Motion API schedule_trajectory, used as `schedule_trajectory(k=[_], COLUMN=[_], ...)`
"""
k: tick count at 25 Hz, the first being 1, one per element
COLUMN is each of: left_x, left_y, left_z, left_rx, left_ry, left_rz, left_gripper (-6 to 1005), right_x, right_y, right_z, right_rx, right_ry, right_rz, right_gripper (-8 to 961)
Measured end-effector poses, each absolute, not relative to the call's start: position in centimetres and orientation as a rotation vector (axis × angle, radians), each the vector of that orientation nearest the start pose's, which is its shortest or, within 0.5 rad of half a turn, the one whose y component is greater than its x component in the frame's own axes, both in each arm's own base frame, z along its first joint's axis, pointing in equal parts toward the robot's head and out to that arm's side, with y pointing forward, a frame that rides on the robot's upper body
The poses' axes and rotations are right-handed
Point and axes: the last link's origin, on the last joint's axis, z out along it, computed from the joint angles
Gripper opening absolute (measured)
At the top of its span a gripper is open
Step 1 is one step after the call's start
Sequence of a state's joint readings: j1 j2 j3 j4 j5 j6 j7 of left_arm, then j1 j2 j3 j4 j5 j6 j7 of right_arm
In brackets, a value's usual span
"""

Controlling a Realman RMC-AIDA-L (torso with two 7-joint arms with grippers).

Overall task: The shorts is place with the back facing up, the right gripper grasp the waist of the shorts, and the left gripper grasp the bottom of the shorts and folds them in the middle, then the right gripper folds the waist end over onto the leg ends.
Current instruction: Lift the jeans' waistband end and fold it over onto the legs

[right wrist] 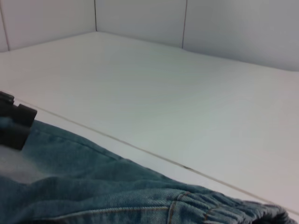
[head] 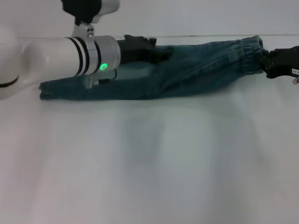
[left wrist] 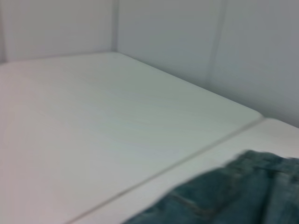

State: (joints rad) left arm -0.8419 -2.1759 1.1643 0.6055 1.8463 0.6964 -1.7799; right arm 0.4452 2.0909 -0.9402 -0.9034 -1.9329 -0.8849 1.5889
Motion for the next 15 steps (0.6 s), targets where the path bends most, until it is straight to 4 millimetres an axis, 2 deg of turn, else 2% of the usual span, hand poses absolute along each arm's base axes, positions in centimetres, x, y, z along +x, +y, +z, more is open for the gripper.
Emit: schedule_trajectory(k=[1, 3, 8, 15], left_x=[-15.1, -15.4, -15.9, -14.9], left_y=[44.3, 44.4, 44.7, 44.0], left_z=[-7.7, -7.7, -8.0, -10.2], left_rx=[-2.413, -2.398, -2.361, -2.405], left_ry=[-0.735, -0.732, -0.702, -0.611], left_rz=[-0.456, -0.448, -0.39, -0.312], left_gripper=[696, 480, 375, 210], right_x=[28.8, 28.7, 28.2, 26.6], right_y=[39.6, 39.5, 39.6, 39.4], right_z=[4.2, 4.2, 4.5, 5.0], right_rx=[-2.187, -2.189, -2.201, -2.251], right_ry=[0.662, 0.662, 0.649, 0.601], right_rz=[0.309, 0.313, 0.325, 0.332], right_gripper=[96, 96, 96, 95])
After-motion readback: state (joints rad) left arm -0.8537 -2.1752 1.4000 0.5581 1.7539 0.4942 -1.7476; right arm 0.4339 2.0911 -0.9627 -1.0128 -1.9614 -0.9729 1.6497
